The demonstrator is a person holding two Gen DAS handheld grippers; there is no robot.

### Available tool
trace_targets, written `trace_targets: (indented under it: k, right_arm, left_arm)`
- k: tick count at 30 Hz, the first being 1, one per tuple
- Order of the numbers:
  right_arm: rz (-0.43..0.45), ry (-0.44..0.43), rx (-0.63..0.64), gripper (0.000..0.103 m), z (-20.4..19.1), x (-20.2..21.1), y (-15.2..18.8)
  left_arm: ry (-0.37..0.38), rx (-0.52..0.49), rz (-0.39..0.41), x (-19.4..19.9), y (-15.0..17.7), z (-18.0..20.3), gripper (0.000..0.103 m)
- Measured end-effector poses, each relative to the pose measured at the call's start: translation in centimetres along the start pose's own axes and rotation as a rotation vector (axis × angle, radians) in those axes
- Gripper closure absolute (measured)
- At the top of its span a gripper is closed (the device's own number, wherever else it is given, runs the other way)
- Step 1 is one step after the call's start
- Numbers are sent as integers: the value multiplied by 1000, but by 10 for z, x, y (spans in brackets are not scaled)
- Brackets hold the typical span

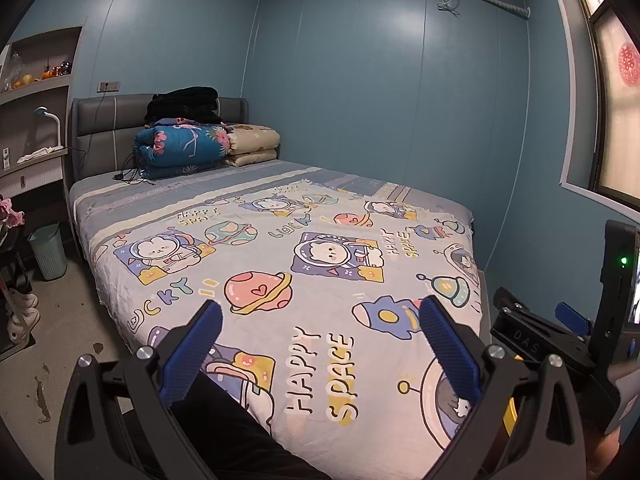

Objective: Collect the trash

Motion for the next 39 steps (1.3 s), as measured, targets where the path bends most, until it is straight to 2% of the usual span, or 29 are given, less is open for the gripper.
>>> trace_targets:
  k: [39]
  right_arm:
    - [-20,0,-9,8,1,-4,6]
  left_arm:
    - [22,1,-23,-7,4,-3,8]
Point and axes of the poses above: each gripper's, at about its wrist camera, not at the fingertips, and x roughly against the way its jaws point, z to its right, y to its underside, the point moved 9 cm from there along -x, roughly the way its jaws point, and after that the axes turned 10 degrees about -y, right-handed, at the moved point
